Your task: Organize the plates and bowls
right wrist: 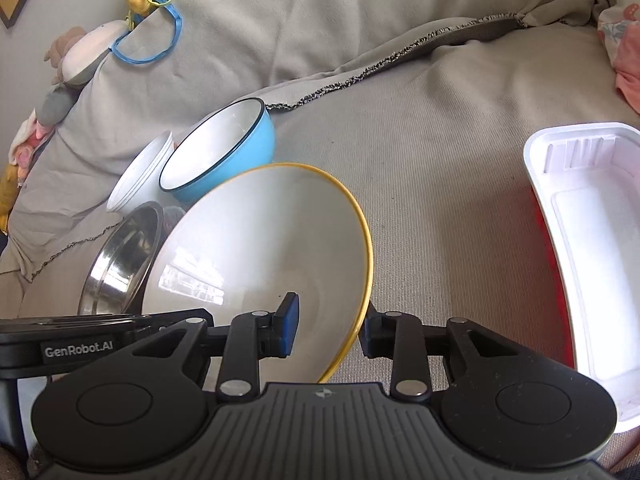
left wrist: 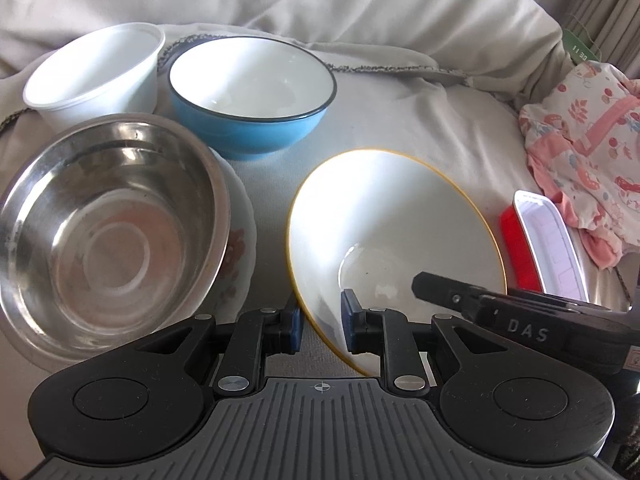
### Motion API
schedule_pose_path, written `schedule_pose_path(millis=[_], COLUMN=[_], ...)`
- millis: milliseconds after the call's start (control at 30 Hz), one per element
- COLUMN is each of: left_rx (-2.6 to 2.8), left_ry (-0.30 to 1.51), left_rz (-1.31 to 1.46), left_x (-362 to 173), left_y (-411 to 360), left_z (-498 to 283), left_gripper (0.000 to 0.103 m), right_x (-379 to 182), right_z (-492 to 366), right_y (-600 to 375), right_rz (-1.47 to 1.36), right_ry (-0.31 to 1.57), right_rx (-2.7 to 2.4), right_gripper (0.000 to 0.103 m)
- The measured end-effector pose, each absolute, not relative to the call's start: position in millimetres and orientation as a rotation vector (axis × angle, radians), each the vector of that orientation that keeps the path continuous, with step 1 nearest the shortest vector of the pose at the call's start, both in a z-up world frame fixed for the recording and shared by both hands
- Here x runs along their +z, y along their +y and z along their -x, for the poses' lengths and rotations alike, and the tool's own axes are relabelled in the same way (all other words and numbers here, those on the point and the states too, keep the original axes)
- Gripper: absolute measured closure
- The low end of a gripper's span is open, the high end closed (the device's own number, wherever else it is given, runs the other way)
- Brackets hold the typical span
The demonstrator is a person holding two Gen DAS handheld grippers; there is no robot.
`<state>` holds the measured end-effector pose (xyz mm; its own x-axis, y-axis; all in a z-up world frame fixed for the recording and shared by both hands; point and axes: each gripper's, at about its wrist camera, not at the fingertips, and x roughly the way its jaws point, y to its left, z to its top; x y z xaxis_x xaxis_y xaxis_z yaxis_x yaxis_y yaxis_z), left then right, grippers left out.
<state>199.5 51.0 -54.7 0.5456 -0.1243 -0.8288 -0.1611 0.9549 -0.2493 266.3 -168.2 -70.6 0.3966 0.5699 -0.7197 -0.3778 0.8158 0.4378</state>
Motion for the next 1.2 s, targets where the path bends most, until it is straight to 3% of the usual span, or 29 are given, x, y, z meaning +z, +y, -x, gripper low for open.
schedule_pose_path(millis=[300, 533, 567, 633, 667, 833, 1067, 1200], left_rx=[-0.014, 0.113, 0.155, 0.187, 0.191, 0.258, 0.208, 0.221], left_ry=[0.999, 0.846, 0.869, 0.924, 0.943, 0.962, 1.001, 0.995], left_rz=[0.351, 0.468, 0.461, 0.479, 0.486, 0.373, 0.389, 0.319], left_x=[-45.5, 23.5, 25.1, 19.6, 15.1, -8.6, -41.4, -43.0], left_y=[63.8, 151.1, 161.6, 177.3, 182.2, 181.9, 177.8, 167.3], left_z=[-196.4, -216.4, -233.7, -268.2, -282.7, -310.9, -336.2, -337.2], left_gripper=[0.081, 0.081, 0.081, 0.081, 0.081, 0.081, 0.078, 0.072], right_x=[-69.5, 14.7, 28.6, 45.8, 48.4, 12.6, -47.9, -51.4], right_z=[-262.6, -269.1, -280.6, -314.3, -333.6, -406.1, -423.0, -416.2], right_y=[-164.1, -159.8, -150.3, -125.3, -111.1, -48.0, -20.5, -12.3], right_rz=[-0.181, -0.034, -0.026, -0.035, -0.050, -0.060, -0.143, -0.069], right_ry=[0.980, 0.727, 0.719, 0.778, 0.815, 0.975, 1.143, 1.123], right_rx=[0.595, 0.545, 0.542, 0.553, 0.566, 0.545, 0.619, 0.610], right_gripper=[0.072, 0.072, 0.071, 0.057, 0.056, 0.056, 0.057, 0.070])
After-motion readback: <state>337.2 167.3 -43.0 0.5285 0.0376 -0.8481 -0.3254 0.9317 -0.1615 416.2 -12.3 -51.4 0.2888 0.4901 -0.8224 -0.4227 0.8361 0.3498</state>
